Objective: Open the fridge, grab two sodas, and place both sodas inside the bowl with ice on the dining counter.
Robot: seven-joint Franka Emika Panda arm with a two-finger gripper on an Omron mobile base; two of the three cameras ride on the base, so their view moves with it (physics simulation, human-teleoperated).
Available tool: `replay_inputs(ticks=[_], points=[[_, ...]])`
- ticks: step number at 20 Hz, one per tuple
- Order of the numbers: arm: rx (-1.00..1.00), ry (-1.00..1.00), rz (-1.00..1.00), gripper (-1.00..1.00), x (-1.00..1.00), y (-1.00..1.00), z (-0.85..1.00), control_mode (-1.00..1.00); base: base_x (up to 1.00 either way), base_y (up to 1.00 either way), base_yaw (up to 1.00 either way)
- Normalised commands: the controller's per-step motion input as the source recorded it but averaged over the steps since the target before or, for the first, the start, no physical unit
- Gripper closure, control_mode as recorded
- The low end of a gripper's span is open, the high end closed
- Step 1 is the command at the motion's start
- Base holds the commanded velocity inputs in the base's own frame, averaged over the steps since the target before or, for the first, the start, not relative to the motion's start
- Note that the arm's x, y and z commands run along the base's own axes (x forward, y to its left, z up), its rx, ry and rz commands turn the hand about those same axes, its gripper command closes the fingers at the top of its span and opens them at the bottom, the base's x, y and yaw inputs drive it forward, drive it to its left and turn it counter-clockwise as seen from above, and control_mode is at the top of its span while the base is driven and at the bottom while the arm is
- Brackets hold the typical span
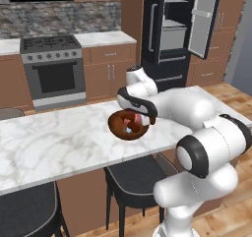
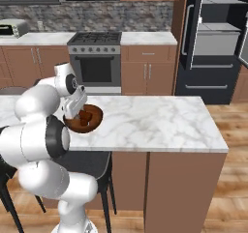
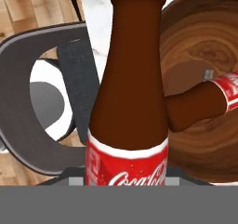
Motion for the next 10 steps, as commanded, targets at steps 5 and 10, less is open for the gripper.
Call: replay_inputs(ticks=[5, 10], points=[[-0.05, 0.05, 0.0, 1.0, 0.25, 0.09, -0.15, -1.0, 0.0, 0.0, 0.0], [0.0, 0.02, 0.0, 1.0, 0.22, 0.09, -0.06, -1.0, 0.0, 0.0, 0.0]])
